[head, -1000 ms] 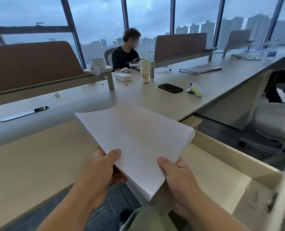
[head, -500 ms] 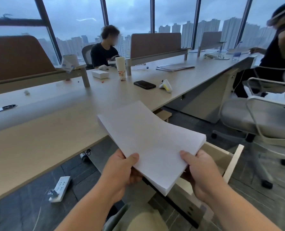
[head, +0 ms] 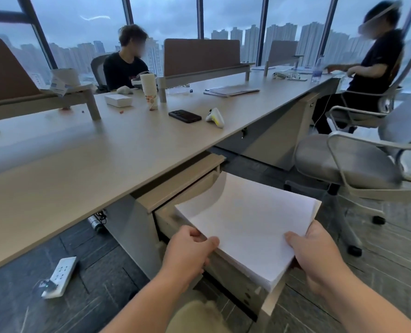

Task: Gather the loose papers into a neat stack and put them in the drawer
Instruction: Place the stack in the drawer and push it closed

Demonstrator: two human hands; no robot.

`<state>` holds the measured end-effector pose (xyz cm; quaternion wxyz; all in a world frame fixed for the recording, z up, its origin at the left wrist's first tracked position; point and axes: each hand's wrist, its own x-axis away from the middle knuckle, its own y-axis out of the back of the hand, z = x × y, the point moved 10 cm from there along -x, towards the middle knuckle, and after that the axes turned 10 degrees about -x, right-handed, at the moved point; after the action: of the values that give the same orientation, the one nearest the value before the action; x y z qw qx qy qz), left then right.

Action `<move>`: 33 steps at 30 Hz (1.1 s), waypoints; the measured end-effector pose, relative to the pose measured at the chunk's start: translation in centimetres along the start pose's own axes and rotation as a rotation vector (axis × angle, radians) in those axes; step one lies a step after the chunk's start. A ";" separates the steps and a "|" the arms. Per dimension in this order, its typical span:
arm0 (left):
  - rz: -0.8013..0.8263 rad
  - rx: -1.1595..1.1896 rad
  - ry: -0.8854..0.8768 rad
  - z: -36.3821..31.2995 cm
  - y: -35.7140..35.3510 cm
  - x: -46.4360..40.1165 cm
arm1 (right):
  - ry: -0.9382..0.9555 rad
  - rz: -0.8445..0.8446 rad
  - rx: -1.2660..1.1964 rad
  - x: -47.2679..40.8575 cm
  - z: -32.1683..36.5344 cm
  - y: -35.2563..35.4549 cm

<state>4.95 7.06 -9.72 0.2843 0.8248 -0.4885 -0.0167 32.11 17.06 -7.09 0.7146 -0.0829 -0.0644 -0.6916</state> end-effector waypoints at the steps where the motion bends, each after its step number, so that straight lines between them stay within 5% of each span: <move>1: -0.014 -0.152 -0.021 0.0 0.3 -0.3 | 0.003 -0.009 0.030 -0.3 0.1 0.1; 8: -0.044 -0.574 -0.215 -0.2 0.0 -1.2 | -0.019 0.015 0.280 -2.3 0.6 -1.4; 21: -0.047 -0.720 -0.269 -0.5 0.2 -2.5 | -0.154 0.047 0.402 -6.4 -1.7 -7.2; 33: -0.056 -0.772 -0.263 -0.3 0.1 -2.9 | -0.377 0.221 0.861 -5.5 -5.8 -8.7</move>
<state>3.43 9.57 -10.15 0.5075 0.6614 -0.4558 -0.3119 23.06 20.93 -13.62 0.7290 0.0902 -0.4642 -0.4949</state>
